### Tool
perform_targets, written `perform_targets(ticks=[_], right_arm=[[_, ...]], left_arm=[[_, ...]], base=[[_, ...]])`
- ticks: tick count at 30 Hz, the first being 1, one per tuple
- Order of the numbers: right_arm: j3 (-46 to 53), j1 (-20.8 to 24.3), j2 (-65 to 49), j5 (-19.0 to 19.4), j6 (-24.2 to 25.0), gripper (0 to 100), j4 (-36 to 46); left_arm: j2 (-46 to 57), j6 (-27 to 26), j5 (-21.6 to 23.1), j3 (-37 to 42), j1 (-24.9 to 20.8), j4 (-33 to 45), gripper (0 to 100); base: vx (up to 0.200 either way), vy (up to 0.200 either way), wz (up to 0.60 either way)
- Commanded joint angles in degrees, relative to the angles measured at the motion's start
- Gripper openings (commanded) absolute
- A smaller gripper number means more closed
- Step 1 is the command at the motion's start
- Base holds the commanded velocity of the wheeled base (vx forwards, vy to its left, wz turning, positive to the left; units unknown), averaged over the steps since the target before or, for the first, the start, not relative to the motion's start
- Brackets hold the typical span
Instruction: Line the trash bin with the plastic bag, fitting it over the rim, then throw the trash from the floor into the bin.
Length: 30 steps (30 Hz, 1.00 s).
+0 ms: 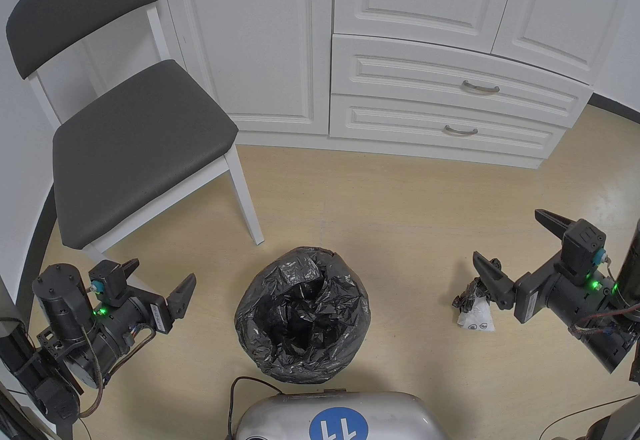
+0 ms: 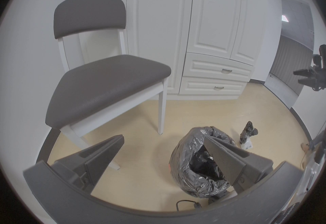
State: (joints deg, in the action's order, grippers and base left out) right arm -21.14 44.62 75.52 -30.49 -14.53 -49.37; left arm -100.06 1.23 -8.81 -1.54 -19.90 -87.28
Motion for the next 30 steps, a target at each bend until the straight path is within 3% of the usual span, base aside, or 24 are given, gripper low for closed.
perform_targets(ticks=[1, 5, 9, 13, 16, 21, 22, 30], right_arm=[[2.77, -0.58, -2.66, 0.25, -1.99, 100, -0.55], [2.95, -0.76, -1.69, -0.10, -1.90, 100, 0.15], [3.12, -1.29, 0.59, -0.27, -1.55, 100, -0.11], [3.12, -3.31, 1.30, 0.17, -1.64, 100, -0.02], [3.47, -5.59, 1.74, 0.43, -1.64, 100, -0.20], [3.65, -5.95, 1.65, 0.43, -1.64, 100, -0.20], [4.35, -5.95, 1.47, 0.43, -1.73, 100, -0.29], [4.70, -5.95, 1.65, 0.87, -1.82, 100, -0.64]], left_arm=[[5.75, -1.14, -0.33, 0.13, -1.02, 0.71, 100], [4.70, -1.41, -0.33, 0.31, -4.71, 3.26, 100], [-1.80, -0.35, -0.24, -1.01, -5.59, 8.80, 100], [-9.45, 1.23, -0.24, -4.70, -5.77, 10.29, 100], [-21.76, 0.70, -0.33, -13.41, -5.33, 10.56, 100], [-25.45, -0.44, -0.06, -17.01, -5.68, 13.90, 100], [-25.80, -1.23, 0.29, -20.44, -6.30, 20.40, 100], [-26.94, -1.32, 0.46, -34.67, -5.68, 36.40, 100]], base=[[0.000, 0.000, 0.00], [0.000, 0.000, 0.00], [0.000, 0.000, 0.00], [0.000, 0.000, 0.00], [0.000, 0.000, 0.00], [0.000, 0.000, 0.00], [0.000, 0.000, 0.00], [0.000, 0.000, 0.00]])
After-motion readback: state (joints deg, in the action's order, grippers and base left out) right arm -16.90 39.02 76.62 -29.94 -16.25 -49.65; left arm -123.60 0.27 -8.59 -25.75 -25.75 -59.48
